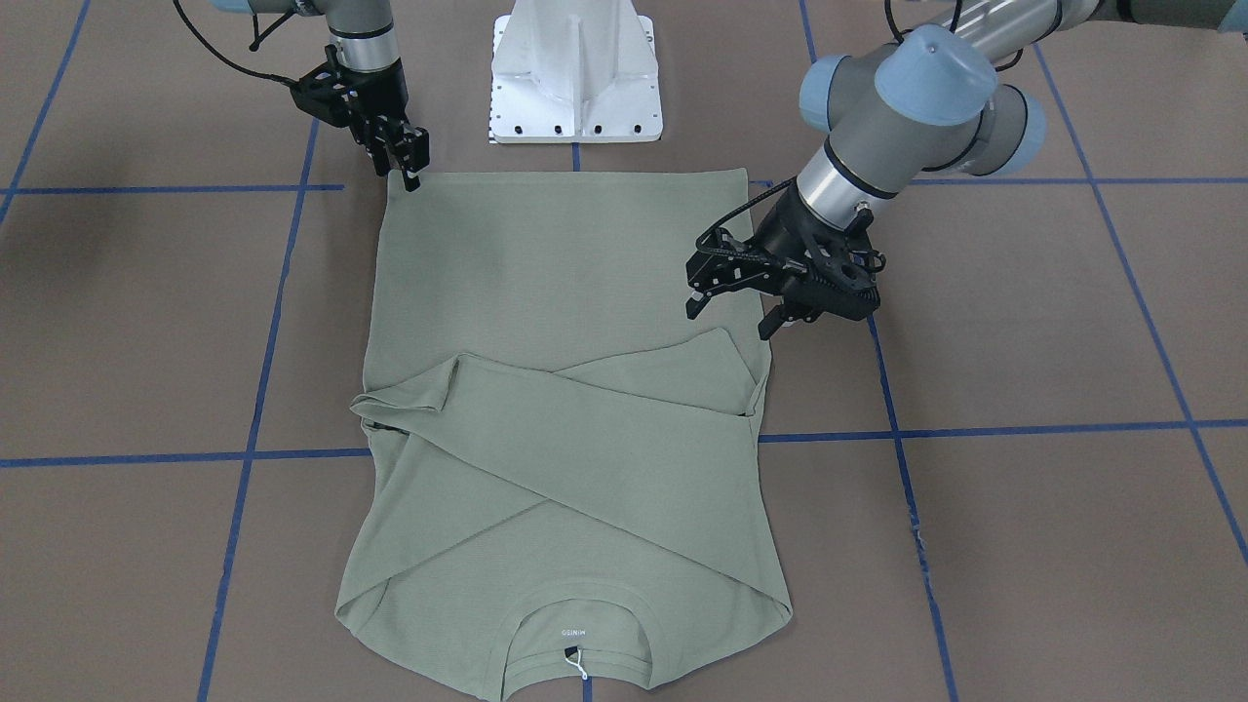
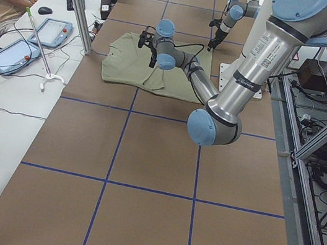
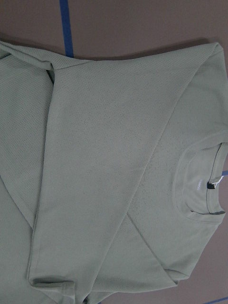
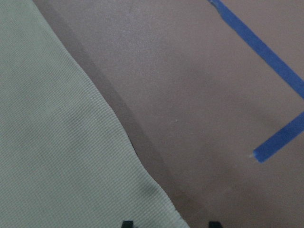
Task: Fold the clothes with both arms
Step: 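Release the sleeve and move the left gripper to the shirt hem, then grasp the hem corners nearest the robot with both grippers, then lift the hem with both grippers and fold it toward the collar, then lower the hem at the collar and open both grippers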
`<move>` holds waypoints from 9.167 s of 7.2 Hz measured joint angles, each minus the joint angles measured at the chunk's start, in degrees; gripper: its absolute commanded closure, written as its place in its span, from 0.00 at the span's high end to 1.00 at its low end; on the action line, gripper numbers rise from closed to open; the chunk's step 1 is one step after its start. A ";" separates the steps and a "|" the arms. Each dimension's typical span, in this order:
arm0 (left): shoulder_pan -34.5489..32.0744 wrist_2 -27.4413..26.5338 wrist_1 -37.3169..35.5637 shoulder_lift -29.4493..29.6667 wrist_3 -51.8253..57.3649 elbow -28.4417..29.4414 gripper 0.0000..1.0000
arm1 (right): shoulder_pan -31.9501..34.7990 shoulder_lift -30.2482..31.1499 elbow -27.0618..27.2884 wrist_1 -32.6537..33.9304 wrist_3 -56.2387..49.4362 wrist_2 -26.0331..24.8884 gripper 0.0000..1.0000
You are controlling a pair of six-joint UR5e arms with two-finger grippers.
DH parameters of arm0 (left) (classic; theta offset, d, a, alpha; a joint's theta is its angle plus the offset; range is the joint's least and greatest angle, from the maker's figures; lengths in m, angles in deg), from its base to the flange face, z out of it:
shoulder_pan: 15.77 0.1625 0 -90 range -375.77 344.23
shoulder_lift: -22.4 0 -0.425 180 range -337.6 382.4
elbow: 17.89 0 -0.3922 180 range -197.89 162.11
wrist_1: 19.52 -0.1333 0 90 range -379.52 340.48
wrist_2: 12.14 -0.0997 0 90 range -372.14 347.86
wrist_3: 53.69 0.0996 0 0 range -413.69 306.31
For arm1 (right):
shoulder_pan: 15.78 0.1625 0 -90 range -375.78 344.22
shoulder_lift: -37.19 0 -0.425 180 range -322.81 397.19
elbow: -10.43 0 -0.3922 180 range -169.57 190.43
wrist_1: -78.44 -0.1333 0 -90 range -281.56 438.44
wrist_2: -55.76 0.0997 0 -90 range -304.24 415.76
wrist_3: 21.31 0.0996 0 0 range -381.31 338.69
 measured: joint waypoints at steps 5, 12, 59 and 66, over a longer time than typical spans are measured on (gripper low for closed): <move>0.15 -0.25 0.00 -0.43 -1.42 -0.02 0.93 | -0.06 0.16 0.83 0.11 -0.08 0.00 0.00; 31.34 -32.03 -10.52 -20.64 -34.34 -20.61 0.88 | -0.04 0.81 4.55 1.20 -0.09 0.07 0.00; -2.99 -21.41 6.22 6.03 -7.03 22.40 0.00 | 50.73 -45.81 -57.23 -5.52 -48.69 33.37 0.00; -2.94 -21.71 6.77 8.93 -6.04 26.57 0.51 | 50.24 -43.16 -58.10 -8.05 -48.90 33.14 0.00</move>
